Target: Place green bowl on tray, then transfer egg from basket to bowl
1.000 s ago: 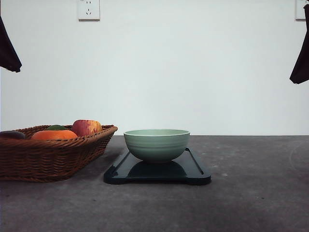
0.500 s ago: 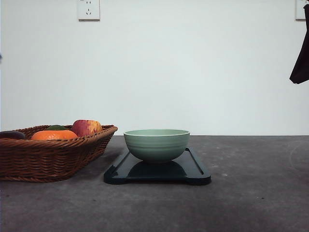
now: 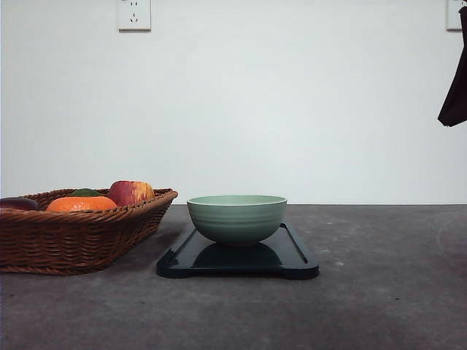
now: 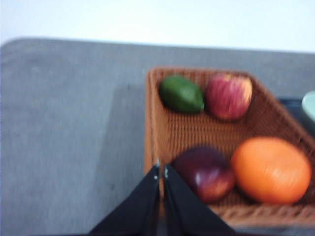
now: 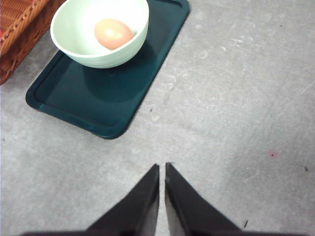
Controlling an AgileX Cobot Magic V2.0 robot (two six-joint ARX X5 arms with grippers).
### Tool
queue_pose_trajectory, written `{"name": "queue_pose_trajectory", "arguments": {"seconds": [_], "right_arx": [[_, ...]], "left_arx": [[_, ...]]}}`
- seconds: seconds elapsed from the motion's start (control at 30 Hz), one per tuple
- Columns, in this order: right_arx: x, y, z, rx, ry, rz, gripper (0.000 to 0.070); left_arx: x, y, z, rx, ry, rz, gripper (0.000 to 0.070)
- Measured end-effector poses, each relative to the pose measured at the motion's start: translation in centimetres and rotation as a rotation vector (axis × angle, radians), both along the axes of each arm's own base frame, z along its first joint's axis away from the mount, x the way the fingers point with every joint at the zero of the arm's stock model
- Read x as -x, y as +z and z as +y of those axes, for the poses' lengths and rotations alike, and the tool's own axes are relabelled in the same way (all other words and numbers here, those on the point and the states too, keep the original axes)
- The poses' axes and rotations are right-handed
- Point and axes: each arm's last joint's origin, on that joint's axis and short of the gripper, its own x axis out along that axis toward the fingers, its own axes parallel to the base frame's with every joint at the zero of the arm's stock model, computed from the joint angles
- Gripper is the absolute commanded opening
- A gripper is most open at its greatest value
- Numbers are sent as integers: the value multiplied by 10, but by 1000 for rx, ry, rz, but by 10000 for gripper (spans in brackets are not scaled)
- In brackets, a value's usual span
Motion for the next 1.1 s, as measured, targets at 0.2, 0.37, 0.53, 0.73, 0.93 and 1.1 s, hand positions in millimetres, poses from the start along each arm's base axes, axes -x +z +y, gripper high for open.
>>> {"name": "queue_pose_trajectory", "arguments": {"seconds": [0.2,0.37,0.53,0.73,0.93,1.1], "right_arx": [[0,0,0,0,0,0,12],[0,0,0,-1,0,-2,12],[0,0,0,-2,0,-3,12],[0,0,0,-3,0,-5,12],[0,0,0,-3,0,-6,12],[-1,1,0,9,5,-16,12]], "left_arx": [[4,-20,0,4,1,-41,0],[4,-21,0,6,1,-58,0],[4,-21,0,8,2,-58,0],[4,-21,0,10,3,-58,0],[4,-21,0,10,2,-58,0],[4,-21,0,10,3,-58,0]]}}
